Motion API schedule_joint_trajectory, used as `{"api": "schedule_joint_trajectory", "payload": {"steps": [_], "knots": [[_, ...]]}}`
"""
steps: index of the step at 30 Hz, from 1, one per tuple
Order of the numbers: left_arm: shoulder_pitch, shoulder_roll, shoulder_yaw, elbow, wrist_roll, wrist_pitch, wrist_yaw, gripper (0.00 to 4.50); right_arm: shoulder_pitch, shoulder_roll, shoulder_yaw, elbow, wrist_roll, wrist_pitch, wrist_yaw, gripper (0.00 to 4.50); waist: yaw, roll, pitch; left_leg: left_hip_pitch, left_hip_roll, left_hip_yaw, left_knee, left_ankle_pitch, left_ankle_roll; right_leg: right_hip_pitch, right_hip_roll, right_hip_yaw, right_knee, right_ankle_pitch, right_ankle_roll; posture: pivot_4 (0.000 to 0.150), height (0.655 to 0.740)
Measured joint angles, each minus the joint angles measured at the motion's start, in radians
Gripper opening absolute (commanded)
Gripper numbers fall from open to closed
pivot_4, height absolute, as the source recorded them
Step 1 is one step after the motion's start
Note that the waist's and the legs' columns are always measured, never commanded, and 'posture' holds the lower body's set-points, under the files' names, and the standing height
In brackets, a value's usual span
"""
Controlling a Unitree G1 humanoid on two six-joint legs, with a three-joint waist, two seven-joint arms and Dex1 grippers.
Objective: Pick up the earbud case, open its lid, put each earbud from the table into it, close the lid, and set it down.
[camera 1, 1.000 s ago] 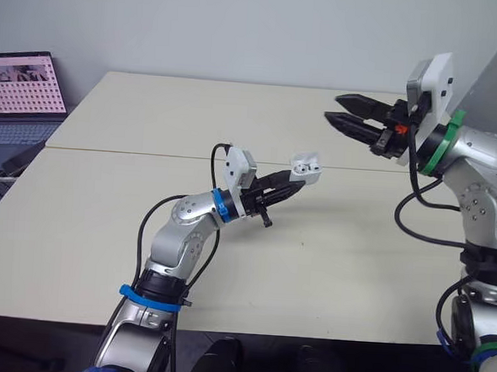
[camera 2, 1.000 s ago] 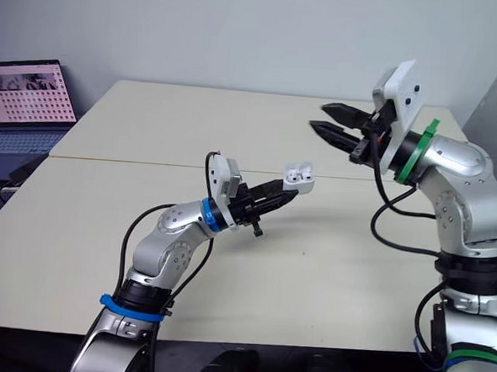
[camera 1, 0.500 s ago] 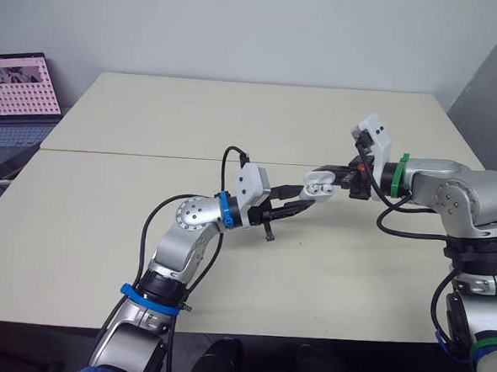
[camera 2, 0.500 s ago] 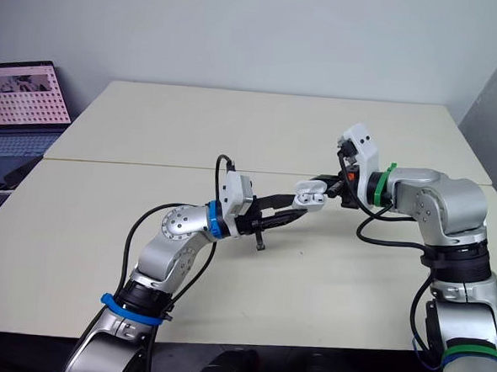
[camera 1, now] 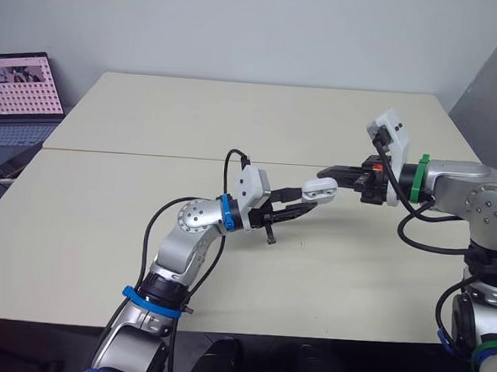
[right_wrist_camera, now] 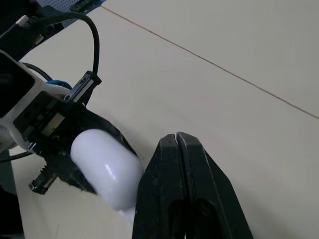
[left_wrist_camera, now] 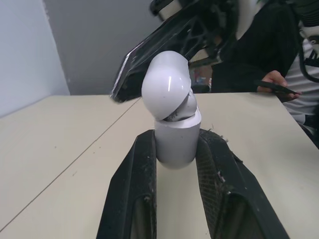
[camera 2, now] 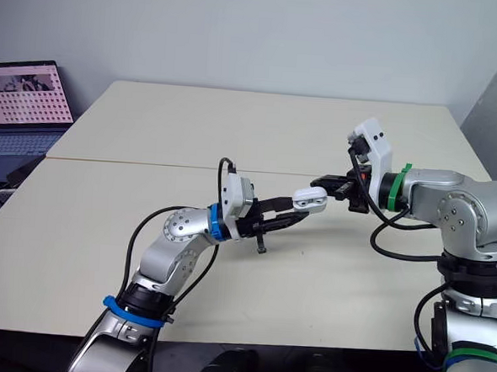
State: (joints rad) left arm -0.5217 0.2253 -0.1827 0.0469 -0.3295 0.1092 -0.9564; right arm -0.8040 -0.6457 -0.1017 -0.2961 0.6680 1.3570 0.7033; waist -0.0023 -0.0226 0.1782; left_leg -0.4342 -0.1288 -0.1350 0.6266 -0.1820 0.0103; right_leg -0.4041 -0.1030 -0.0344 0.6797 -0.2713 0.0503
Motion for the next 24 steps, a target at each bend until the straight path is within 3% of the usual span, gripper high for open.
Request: {"api": "schedule_joint_trajectory", "payload": {"steps": [9,14,20,24], "knots": [[0.0,-0.014,0.02,0.0,-0.042,0.079,0.012,0.74,0.06,0.001,0.008,-0.058,-0.058,-0.176,-0.063,0.03,0.0,0.0,0.0,0.0,0.0,0.0,0.0,0.0,0.0,0.0,0.0,0.0,0.0,0.0,0.0,0.15,0.74],[-0.001,-0.011,0.02,0.001,-0.04,0.078,0.006,0.74,0.034,-0.047,0.016,0.01,-0.116,-0.281,-0.062,0.03,0.0,0.0,0.0,0.0,0.0,0.0,0.0,0.0,0.0,0.0,0.0,0.0,0.0,0.0,0.0,0.15,0.74],[-0.012,-0.015,0.027,0.017,-0.049,0.153,0.054,0.74,-0.003,-0.01,0.013,0.001,-0.099,-0.315,-0.063,0.03,-0.002,0.0,0.0,0.0,0.0,0.0,0.0,0.0,0.0,0.0,0.0,0.0,0.0,0.0,0.0,0.15,0.74],[-0.009,-0.029,0.073,-0.01,-0.143,0.49,0.193,0.74,0.114,-0.059,0.0,-0.134,-0.075,-0.396,0.001,0.87,0.003,0.0,0.0,-0.001,0.0,-0.002,0.0,0.0,0.0,0.001,0.0,-0.001,0.0,0.0,0.001,0.15,0.74]]}}
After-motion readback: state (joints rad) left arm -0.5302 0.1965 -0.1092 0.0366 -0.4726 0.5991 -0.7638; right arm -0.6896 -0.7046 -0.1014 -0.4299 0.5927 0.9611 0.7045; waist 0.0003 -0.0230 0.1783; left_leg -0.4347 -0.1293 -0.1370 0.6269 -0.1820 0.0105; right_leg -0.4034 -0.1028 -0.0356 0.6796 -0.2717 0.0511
